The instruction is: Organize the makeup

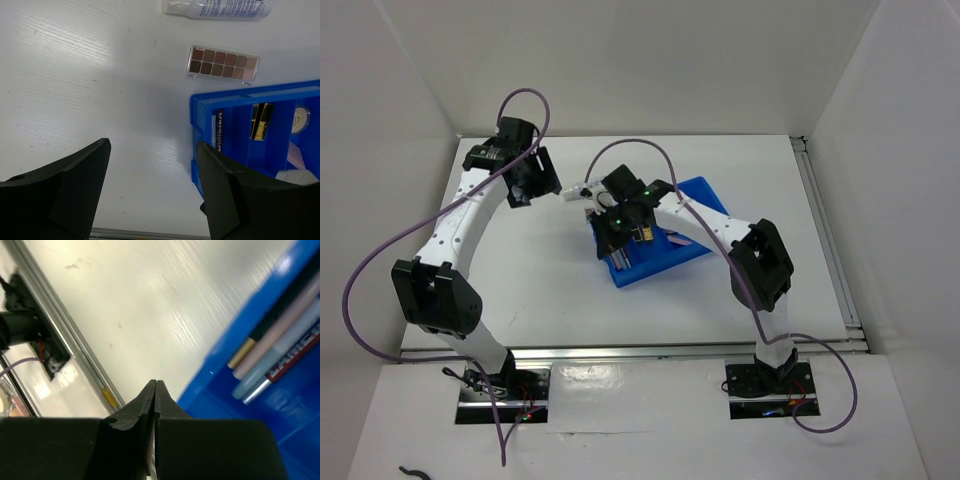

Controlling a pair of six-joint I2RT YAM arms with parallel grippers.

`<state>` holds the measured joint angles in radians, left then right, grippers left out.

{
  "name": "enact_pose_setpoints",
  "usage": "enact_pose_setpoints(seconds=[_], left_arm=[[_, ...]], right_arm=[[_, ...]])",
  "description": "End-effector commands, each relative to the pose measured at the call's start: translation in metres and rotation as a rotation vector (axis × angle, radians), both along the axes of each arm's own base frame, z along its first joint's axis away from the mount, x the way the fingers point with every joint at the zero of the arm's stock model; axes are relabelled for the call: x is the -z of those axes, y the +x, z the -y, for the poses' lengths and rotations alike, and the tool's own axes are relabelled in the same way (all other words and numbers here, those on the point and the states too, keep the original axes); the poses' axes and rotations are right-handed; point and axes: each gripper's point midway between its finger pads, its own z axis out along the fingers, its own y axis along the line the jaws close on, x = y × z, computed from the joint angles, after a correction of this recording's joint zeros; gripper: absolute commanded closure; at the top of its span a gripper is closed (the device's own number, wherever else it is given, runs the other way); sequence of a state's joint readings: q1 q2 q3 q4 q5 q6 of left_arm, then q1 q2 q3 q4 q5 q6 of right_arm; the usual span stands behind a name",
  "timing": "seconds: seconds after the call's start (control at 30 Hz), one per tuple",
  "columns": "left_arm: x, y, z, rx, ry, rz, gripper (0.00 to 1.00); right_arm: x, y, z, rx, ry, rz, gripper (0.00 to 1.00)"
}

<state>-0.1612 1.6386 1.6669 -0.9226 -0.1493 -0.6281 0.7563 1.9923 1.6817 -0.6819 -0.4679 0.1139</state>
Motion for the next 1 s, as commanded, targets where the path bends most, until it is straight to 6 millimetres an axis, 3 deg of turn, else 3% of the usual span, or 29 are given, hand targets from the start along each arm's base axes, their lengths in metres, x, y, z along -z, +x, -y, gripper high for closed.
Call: enact_pose_setpoints(seconds=[0.0, 0.07, 0.1, 0.13, 0.17, 0.23, 0.3, 0.4, 0.5, 0.6, 0.63, 0.67, 0.73, 0.8, 0.83, 0.93, 0.97], left_arm=[[-0.006, -0.002, 0.006, 0.030, -0.022, 0.002, 0.17], [-0.007, -0.002, 0.002, 0.021, -0.024, 0.012, 0.17], [-0.011, -0.002, 0.000, 0.013, -0.013, 0.025, 0.17], [-0.008, -0.003, -0.003, -0.015, -0.025, 0.016, 0.17], [-0.015, 0.000, -0.010, -0.030, -0.041, 0.043, 0.17], [-0.012, 0.002, -0.018, -0.055, -0.084, 0.049, 0.17], [-0.012, 0.004, -0.029, -0.095, -0.091, 0.050, 0.17], [-0.010, 0.008, -0.031, -0.094, -0.126, 0.040, 0.17], [-0.005, 0.009, -0.027, -0.091, -0.146, 0.018, 0.17], [-0.006, 0.015, -0.021, -0.050, -0.164, 0.033, 0.15], [0.002, 0.022, -0.019, -0.029, -0.165, 0.025, 0.13], [0.001, 0.029, -0.015, -0.001, -0.154, 0.040, 0.12], [0.006, 0.043, -0.010, 0.060, -0.119, 0.037, 0.09], [0.016, 0.065, -0.006, 0.132, -0.048, 0.017, 0.08], [0.020, 0.071, 0.005, 0.186, -0.037, 0.014, 0.08], [0.032, 0.102, 0.013, 0.252, 0.063, 0.023, 0.08], [0.026, 0.114, 0.021, 0.269, 0.095, 0.062, 0.08]], right_arm=[[-0.037, 0.009, -0.012, -0.004, 0.035, 0.056, 0.95], [-0.043, 0.022, -0.009, 0.031, 0.028, 0.099, 0.87], [-0.057, 0.030, -0.004, 0.058, 0.035, 0.138, 0.80], [-0.059, 0.042, -0.002, 0.107, 0.016, 0.178, 0.71], [-0.067, 0.050, 0.003, 0.133, 0.022, 0.208, 0.55], [-0.076, 0.076, 0.014, 0.209, 0.036, 0.261, 0.44], [-0.078, 0.097, 0.016, 0.274, 0.042, 0.269, 0.39], [-0.083, 0.130, 0.019, 0.396, 0.050, 0.259, 0.35], [-0.080, 0.161, 0.008, 0.477, 0.063, 0.255, 0.30], [-0.072, 0.197, 0.006, 0.559, 0.100, 0.198, 0.26], [-0.056, 0.204, 0.004, 0.571, 0.099, 0.168, 0.26], [-0.069, 0.208, -0.002, 0.574, 0.146, 0.175, 0.24], [-0.059, 0.218, 0.004, 0.618, 0.168, 0.144, 0.24], [-0.068, 0.220, 0.010, 0.629, 0.206, 0.157, 0.24], [-0.081, 0.222, 0.019, 0.644, 0.223, 0.174, 0.24], [-0.089, 0.231, 0.051, 0.677, 0.191, 0.211, 0.24], [-0.105, 0.223, 0.056, 0.668, 0.193, 0.227, 0.24]])
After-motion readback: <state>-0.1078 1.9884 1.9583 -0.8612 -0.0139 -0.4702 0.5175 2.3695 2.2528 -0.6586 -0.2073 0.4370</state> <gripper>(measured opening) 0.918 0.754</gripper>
